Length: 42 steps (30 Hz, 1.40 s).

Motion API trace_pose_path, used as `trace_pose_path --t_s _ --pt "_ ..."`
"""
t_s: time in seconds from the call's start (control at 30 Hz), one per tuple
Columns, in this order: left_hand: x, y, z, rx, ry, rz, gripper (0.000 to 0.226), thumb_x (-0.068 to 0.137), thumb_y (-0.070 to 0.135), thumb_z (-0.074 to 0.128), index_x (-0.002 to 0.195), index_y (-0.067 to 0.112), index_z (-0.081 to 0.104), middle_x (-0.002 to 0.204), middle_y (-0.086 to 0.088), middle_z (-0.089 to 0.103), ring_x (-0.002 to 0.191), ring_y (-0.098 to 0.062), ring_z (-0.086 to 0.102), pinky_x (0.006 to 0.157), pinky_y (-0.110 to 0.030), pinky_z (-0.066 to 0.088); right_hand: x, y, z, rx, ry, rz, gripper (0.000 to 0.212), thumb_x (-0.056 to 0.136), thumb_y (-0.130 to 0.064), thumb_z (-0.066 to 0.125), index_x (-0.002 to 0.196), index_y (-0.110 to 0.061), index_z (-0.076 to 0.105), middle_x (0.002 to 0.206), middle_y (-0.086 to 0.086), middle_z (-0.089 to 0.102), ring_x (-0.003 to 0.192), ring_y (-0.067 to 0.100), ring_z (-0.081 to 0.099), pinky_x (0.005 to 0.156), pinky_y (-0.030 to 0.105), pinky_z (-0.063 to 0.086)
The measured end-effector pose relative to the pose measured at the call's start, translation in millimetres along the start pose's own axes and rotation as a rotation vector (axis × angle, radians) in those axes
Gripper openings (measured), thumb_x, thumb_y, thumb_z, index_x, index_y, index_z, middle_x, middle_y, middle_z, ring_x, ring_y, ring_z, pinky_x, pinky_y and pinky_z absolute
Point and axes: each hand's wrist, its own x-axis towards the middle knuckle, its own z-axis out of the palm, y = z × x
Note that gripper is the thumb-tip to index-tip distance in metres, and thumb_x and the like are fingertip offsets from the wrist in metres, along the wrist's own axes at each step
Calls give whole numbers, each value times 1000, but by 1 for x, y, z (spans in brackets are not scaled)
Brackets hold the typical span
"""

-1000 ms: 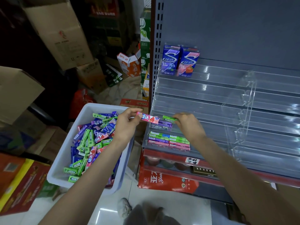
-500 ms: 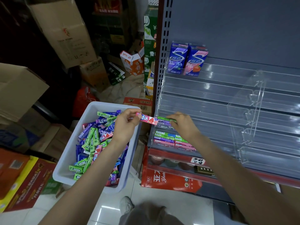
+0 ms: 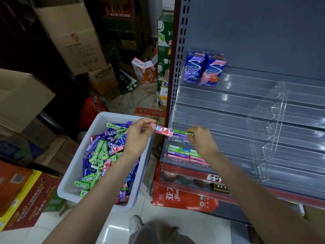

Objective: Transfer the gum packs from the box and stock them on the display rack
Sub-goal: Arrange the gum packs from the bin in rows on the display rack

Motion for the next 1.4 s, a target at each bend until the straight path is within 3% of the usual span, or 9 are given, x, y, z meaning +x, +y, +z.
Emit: trace_pose_path --t_s 0.17,0.47,0.6,0.73,0.83,0.97,1.1,1.2,1.4 --pt "0 0 6 -6 -31 1 16 92 10 58 102 19 66 92 -2 65 98 -20 63 89 -32 52 -1 6 -2 27 3 10 20 94 -11 53 108 -4 67 103 16 65 85 25 63 82 34 53" --pt "-3 5 28 -38 -118 -6 15 91 9 58 104 15 64 94 -6 68 98 -18 64 85 -28 53 -8 13 -15 128 58 8 25 95 -14 53 115 -5 64 108 13 67 91 25 65 87 34 52" --pt "-6 10 36 -132 -152 -33 14 92 9 57 104 13 63 90 -3 67 93 -13 65 81 -23 54 -17 6 -32 485 66 -28 24 93 -24 56 111 -11 67 99 -6 66 91 10 62 86 20 47" --pt "-8 17 52 -157 -166 -28 14 91 8 59 98 18 63 87 -1 65 89 -10 64 83 -25 53 -18 15 -37 630 37 -20 15 84 -14 68 95 -23 70 88 -10 68 76 -7 61 71 10 47" --pt "-5 15 53 36 -48 80 17 90 7 60 106 11 63 89 11 64 81 8 59 77 -8 47 -20 32 -41 570 193 68 14 83 -7 68 95 -14 73 88 -2 69 69 -12 59 65 1 43" --pt "-2 9 43 325 77 186 23 89 5 61 112 9 60 101 9 54 87 -1 53 75 -11 40 -25 49 -40 353 285 146 17 84 -5 67 100 -6 72 97 6 71 77 5 59 72 2 40" --pt "-3 3 44 679 -84 455 25 91 8 57 114 14 60 113 1 56 102 -14 52 83 -27 47 -29 49 -27 204 296 133 19 86 -7 65 104 -5 71 99 11 71 83 16 66 80 17 48" --pt "-1 -3 48 1025 -250 605 37 95 14 49 131 19 53 132 3 52 120 -20 43 93 -32 37 -30 48 -19 163 308 97 17 86 -7 64 102 -5 71 97 13 68 80 22 64 79 29 54" --pt "1 -10 42 1301 -353 627 46 99 21 38 144 26 35 148 10 36 128 -18 33 96 -33 27 -23 38 -10 104 249 50 21 88 -3 61 107 -4 69 98 14 66 82 23 63 82 33 54"
